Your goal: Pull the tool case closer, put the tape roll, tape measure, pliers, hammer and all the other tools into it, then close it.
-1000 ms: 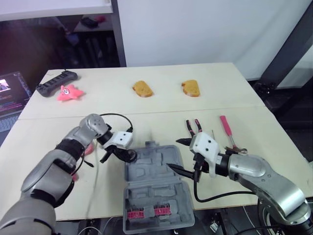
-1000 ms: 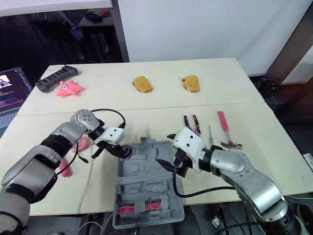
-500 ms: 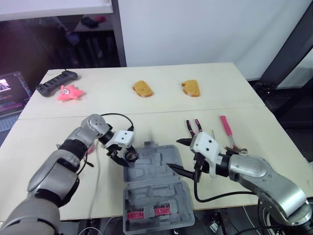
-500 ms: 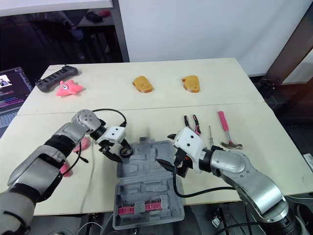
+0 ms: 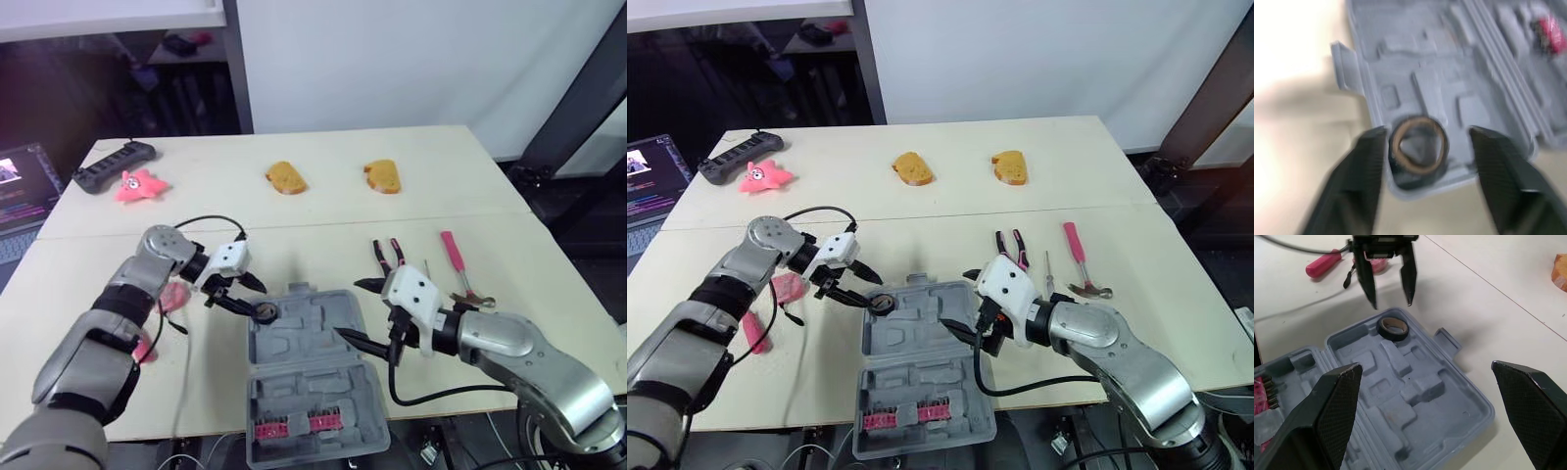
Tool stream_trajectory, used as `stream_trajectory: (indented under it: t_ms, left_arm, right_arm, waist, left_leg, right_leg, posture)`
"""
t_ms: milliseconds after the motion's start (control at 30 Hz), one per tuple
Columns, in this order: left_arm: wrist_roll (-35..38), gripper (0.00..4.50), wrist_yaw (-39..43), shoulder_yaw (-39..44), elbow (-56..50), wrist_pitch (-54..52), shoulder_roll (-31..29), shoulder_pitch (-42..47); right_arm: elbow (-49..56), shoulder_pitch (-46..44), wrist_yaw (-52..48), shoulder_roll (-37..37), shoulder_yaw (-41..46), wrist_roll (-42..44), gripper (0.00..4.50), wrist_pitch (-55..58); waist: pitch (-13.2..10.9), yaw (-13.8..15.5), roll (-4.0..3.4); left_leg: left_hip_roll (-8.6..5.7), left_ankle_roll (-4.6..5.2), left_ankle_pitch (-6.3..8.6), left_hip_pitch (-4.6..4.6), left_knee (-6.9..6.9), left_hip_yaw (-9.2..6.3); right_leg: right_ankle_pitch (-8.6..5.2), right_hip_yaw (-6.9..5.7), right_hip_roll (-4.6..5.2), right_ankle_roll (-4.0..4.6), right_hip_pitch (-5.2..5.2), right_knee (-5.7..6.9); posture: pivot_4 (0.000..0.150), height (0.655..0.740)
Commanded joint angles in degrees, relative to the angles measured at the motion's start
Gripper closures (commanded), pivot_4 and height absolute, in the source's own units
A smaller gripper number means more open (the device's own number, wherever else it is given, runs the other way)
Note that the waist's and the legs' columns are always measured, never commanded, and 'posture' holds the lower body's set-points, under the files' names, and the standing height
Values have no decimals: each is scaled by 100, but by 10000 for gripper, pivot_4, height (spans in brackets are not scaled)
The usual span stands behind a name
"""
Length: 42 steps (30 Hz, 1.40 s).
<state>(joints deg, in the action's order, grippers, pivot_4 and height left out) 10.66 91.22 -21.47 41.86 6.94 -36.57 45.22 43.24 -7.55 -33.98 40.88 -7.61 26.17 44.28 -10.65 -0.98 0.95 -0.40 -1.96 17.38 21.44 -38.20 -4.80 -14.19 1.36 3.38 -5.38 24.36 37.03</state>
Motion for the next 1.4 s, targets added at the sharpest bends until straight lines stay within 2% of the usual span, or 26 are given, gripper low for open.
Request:
stream_trajectory:
  t_ms: [33,67,333,600,1400]
  left_arm:
    - [169,38130,-197,393,-485,-378,29,-299]
    - [200,42213,-332,483,-612,-448,100,-446]
    - [78,42213,-731,691,-1015,-594,288,-1062]
    - [-412,42213,-1159,606,-540,13,331,-1184]
    - [-33,42213,-695,1140,-789,-259,388,-1052]
  right_arm:
    - [173,-33,52,-91,178,57,0,-73]
    - [168,-38,66,-110,165,53,0,-68]
    - [211,10,136,-181,167,65,0,-4]
    - [260,58,232,-238,151,58,0,26]
    - [203,5,204,-228,131,37,0,14]
  waist:
    - [0,1,0]
    - [0,3,-1]
    - [1,5,-1]
    - [1,19,-1]
    - [3,13,-4]
  left_leg:
    - [0,0,0,1,0,0]
    - [0,0,0,0,0,0]
    - [0,0,0,-2,-1,0]
    - [-1,0,0,-2,-1,1]
    - [0,0,0,-3,-1,1]
  right_leg:
    - [0,0,1,0,0,0]
    - [0,0,0,0,0,1]
    - [0,0,1,0,0,2]
    - [0,1,1,0,0,2]
    - [0,1,1,0,0,3]
  posture:
    - [1500,7400]
    - [1500,7400]
    - [1500,7400]
    - [1500,7400]
    - [1500,7400]
